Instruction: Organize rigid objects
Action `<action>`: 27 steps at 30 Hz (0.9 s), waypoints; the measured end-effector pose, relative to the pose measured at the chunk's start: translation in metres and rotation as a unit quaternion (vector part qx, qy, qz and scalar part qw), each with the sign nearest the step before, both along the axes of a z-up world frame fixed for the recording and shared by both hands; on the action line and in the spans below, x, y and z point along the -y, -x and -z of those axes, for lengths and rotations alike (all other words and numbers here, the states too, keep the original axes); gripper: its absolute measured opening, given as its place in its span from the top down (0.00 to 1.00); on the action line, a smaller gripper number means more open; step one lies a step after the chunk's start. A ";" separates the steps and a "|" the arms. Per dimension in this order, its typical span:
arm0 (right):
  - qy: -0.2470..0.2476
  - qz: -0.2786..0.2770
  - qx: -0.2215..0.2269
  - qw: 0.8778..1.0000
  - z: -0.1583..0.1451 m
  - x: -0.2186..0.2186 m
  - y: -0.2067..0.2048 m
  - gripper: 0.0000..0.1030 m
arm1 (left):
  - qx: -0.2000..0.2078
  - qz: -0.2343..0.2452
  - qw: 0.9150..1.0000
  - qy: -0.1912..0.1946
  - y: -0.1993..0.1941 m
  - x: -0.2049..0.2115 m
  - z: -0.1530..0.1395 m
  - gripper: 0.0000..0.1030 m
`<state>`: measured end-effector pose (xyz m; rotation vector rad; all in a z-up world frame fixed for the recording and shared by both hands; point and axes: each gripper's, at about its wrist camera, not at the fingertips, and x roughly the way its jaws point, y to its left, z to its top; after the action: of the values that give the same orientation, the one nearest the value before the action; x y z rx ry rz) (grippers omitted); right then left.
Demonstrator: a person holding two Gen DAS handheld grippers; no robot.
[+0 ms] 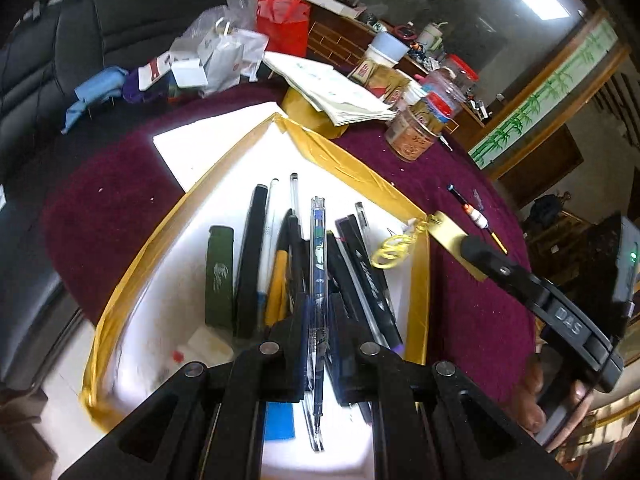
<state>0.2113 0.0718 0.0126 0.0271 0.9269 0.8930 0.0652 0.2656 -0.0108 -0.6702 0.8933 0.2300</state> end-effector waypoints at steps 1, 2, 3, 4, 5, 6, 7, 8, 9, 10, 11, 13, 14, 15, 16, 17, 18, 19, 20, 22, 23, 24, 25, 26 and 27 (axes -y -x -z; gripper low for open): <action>0.006 0.005 -0.003 1.000 0.006 -0.010 -0.007 0.52 | -0.007 -0.003 1.000 -0.004 -0.005 -0.004 0.003 0.93; 0.012 0.010 -0.003 1.000 0.010 -0.016 -0.010 0.52 | -0.008 -0.002 1.000 -0.005 -0.008 -0.007 0.005 0.93; 0.019 0.015 -0.005 1.000 0.016 -0.021 -0.016 0.52 | -0.011 -0.001 1.000 -0.002 -0.011 -0.010 0.009 0.93; 0.029 0.025 -0.005 0.999 0.024 -0.028 -0.022 0.52 | -0.016 -0.002 1.000 -0.001 -0.015 -0.013 0.012 0.93; 0.033 0.030 -0.005 0.999 0.029 -0.029 -0.025 0.52 | -0.021 -0.001 1.000 -0.008 -0.018 -0.014 0.015 0.93; 0.042 0.034 -0.005 0.999 0.036 -0.032 -0.028 0.52 | -0.026 -0.001 0.999 -0.019 -0.021 -0.014 0.018 0.93; 0.052 0.036 -0.010 0.998 0.043 -0.036 -0.030 0.52 | -0.030 -0.001 0.999 -0.025 -0.022 -0.015 0.020 0.93; 0.057 0.034 -0.019 0.998 0.050 -0.038 -0.032 0.52 | -0.034 0.002 0.999 -0.028 -0.023 -0.014 0.023 0.93; 0.060 0.030 -0.024 0.997 0.056 -0.040 -0.030 0.52 | -0.037 0.004 0.999 -0.031 -0.024 -0.013 0.026 0.92; 0.066 0.027 -0.024 0.997 0.060 -0.042 -0.028 0.52 | -0.038 0.004 0.999 -0.034 -0.025 -0.013 0.029 0.92; 0.072 0.026 -0.021 0.997 0.063 -0.043 -0.025 0.52 | -0.041 0.004 0.998 -0.039 -0.025 -0.012 0.031 0.92; 0.087 0.019 -0.008 0.996 0.067 -0.046 -0.017 0.52 | -0.046 0.002 0.998 -0.050 -0.026 -0.009 0.034 0.92; 0.092 0.019 0.001 0.996 0.066 -0.047 -0.014 0.52 | -0.047 0.002 0.997 -0.055 -0.027 -0.008 0.035 0.92; 0.098 0.017 0.005 0.995 0.067 -0.048 -0.012 0.52 | -0.052 0.000 0.997 -0.063 -0.028 -0.007 0.037 0.92; 0.101 0.017 0.010 0.995 0.067 -0.048 -0.009 0.52 | -0.055 -0.003 0.996 -0.067 -0.029 -0.007 0.039 0.92; 0.103 0.015 0.012 0.994 0.067 -0.048 -0.008 0.50 | -0.054 -0.004 0.996 -0.070 -0.029 -0.006 0.040 0.92; 0.103 0.013 0.012 0.995 0.067 -0.047 -0.006 0.50 | -0.053 -0.004 0.996 -0.076 -0.029 -0.005 0.041 0.91; 0.097 0.013 0.008 0.995 0.064 -0.043 -0.004 0.50 | -0.049 -0.005 0.995 -0.085 -0.028 -0.003 0.040 0.89; 0.092 0.015 0.005 0.996 0.062 -0.040 -0.001 0.47 | -0.050 -0.007 0.994 -0.097 -0.026 0.000 0.039 0.71; 0.071 0.018 -0.001 0.997 0.051 -0.028 0.009 0.42 | -0.047 -0.014 0.990 -0.129 -0.019 0.008 0.033 0.35; 0.058 0.017 -0.002 0.998 0.046 -0.021 0.017 0.39 | -0.033 -0.017 0.989 -0.147 -0.012 0.014 0.027 0.27; 0.049 0.016 -0.003 0.999 0.041 -0.015 0.025 0.38 | -0.023 -0.020 0.986 -0.162 -0.005 0.020 0.022 0.23; 0.042 0.016 -0.002 0.999 0.037 -0.007 0.035 0.37 | -0.018 -0.019 0.984 -0.176 0.003 0.028 0.018 0.19; 0.040 0.015 0.001 0.999 0.035 -0.002 0.045 0.36 | -0.018 -0.019 0.982 -0.188 0.008 0.033 0.015 0.14; 0.043 0.017 0.005 0.999 0.033 0.003 0.054 0.35 | -0.019 -0.022 0.978 -0.205 0.016 0.041 0.012 0.14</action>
<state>0.1570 0.0685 -0.0205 -0.0354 0.9514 0.8213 0.0492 0.2245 -0.0231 -0.3021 0.8348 0.4537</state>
